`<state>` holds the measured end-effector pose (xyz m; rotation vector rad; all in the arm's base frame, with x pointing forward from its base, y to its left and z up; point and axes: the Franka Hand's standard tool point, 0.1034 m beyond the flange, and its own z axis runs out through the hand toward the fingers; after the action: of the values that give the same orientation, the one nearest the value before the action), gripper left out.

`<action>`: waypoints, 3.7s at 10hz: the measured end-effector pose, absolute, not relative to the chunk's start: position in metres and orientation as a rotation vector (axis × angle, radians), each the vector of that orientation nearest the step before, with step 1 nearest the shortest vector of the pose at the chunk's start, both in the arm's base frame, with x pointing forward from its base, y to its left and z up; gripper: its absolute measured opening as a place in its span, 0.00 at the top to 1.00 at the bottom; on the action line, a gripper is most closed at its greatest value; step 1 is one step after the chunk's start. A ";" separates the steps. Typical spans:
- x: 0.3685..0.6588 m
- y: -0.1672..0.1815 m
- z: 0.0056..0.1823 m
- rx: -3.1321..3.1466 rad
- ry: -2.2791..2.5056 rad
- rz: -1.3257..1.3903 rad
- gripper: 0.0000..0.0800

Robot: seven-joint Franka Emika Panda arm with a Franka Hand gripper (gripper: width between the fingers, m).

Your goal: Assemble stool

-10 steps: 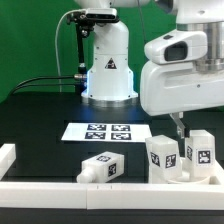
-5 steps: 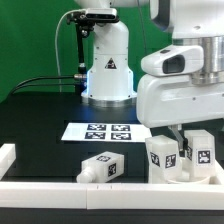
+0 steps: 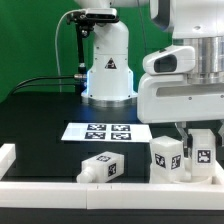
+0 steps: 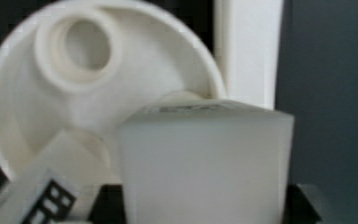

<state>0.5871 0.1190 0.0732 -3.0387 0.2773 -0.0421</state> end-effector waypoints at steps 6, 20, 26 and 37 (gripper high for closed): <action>0.585 0.120 0.073 -2.665 1.397 -0.017 0.58; 0.595 0.122 0.094 -2.227 1.857 0.167 0.20; 0.599 0.129 0.101 -2.748 1.071 0.045 0.19; 0.607 0.124 0.103 -2.925 -0.842 -0.043 0.19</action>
Offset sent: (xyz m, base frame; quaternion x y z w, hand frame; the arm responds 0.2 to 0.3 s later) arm -0.0012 0.0153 -0.0046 0.0234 0.0489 0.5353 0.8429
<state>0.6070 0.1235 0.1027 -2.9252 -0.8417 -0.0429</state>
